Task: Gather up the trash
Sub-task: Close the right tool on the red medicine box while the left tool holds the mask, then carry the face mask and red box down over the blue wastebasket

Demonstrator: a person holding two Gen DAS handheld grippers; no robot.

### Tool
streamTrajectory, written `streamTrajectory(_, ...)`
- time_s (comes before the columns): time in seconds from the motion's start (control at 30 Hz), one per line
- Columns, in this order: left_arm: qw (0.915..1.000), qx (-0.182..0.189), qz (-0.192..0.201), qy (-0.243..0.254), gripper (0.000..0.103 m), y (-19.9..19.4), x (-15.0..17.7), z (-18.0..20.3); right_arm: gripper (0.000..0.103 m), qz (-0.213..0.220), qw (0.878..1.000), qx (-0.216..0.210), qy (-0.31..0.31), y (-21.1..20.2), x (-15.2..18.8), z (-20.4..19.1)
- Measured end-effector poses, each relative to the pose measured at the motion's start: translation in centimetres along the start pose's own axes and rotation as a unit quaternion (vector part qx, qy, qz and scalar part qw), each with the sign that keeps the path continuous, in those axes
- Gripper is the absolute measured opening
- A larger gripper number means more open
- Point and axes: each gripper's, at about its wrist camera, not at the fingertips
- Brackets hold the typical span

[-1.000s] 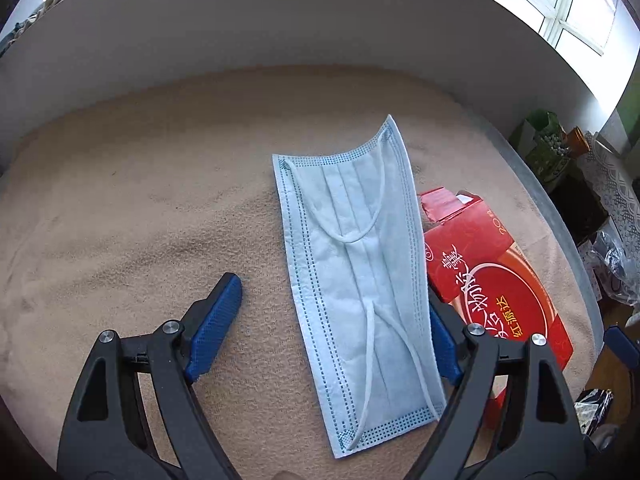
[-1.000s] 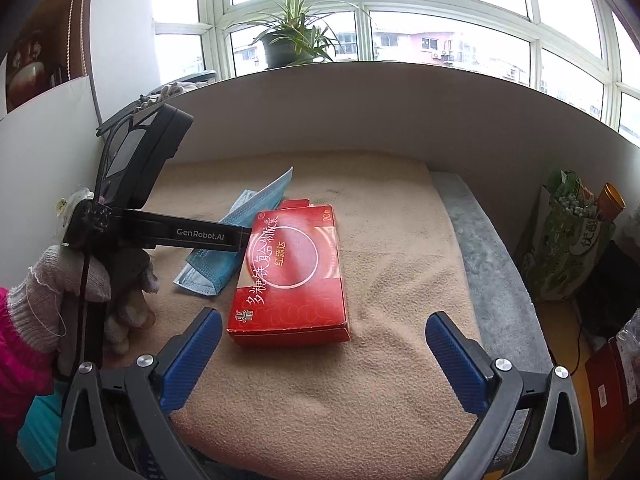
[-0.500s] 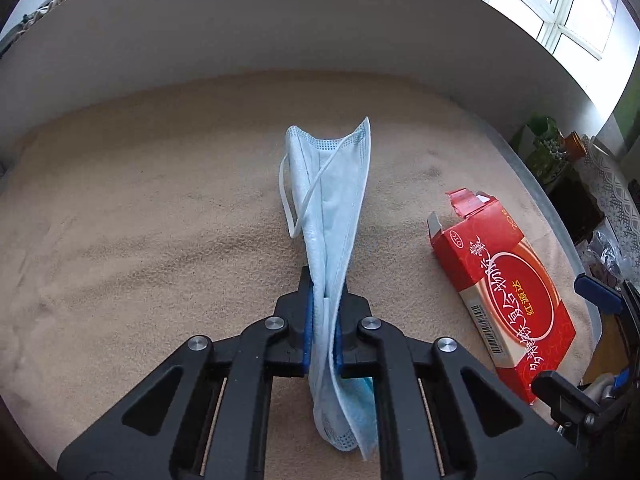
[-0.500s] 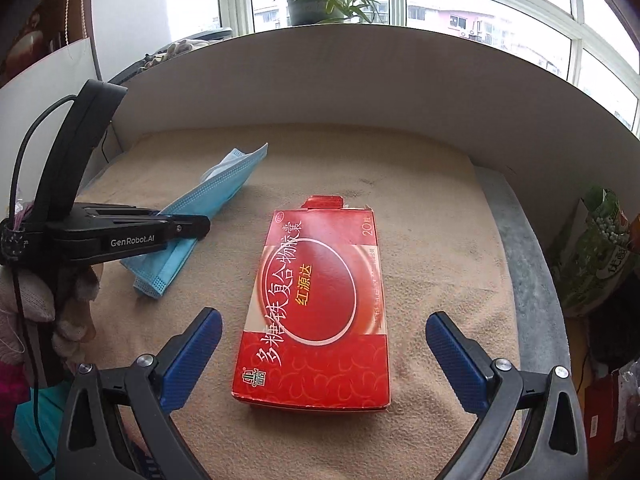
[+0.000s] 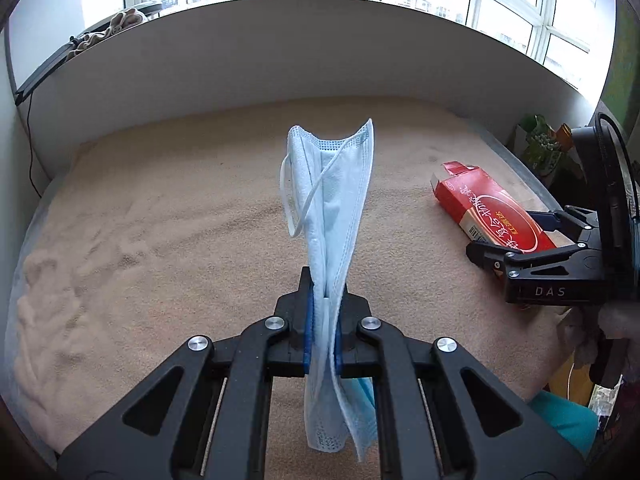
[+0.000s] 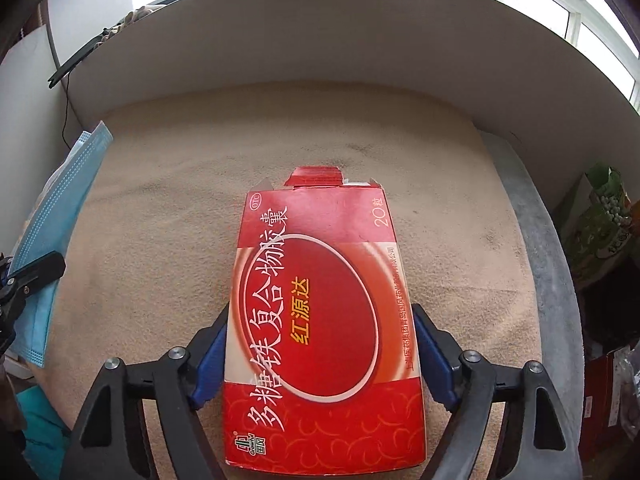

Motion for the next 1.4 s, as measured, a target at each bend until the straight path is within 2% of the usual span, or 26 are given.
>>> streamTrajectory(0.2,0.9997,0.001,0.023,0.007,0.005,-3.4,2.2,0.5,0.079,0.014,0.999,-0.019,0.036,-1.5,1.5,0.9)
streamTrajectory(0.3,0.9992,0.014,0.036,0.006,0.005,-5.4,3.4,0.5,0.079,0.027,0.998,-0.033,0.047,-3.1,2.8,1.1)
streamTrajectory(0.43,0.9990,0.019,0.041,0.001,0.005,-7.2,5.4,0.4,0.079,0.049,0.997,-0.039,0.034,-5.6,4.5,-0.1)
streamTrajectory(0.63,0.9989,0.022,0.040,-0.012,0.005,-9.2,9.4,-0.3,0.079,0.085,0.994,-0.071,0.010,-9.8,8.3,-2.4)
streamTrajectory(0.93,0.9985,0.018,0.031,-0.041,0.005,-10.5,14.3,-1.4,0.079,0.105,0.987,-0.120,0.001,-13.4,14.1,-5.1)
streamTrajectory(1.1,0.9979,0.018,0.023,-0.057,0.005,-10.4,16.6,-2.0,0.079,0.101,0.985,-0.138,0.000,-13.3,15.6,-7.4)
streamTrajectory(1.4,0.9978,0.013,-0.008,-0.064,0.005,-9.4,20.7,-1.6,0.079,0.088,0.983,-0.158,-0.016,-13.4,20.1,-10.0)
Point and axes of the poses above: each gripper's, at about its wrist camera, not at the fingertips, and y roughly the way its jaws point, z to its right, x to its underside, and after that the axes turned 9 degrees about x, right-handed
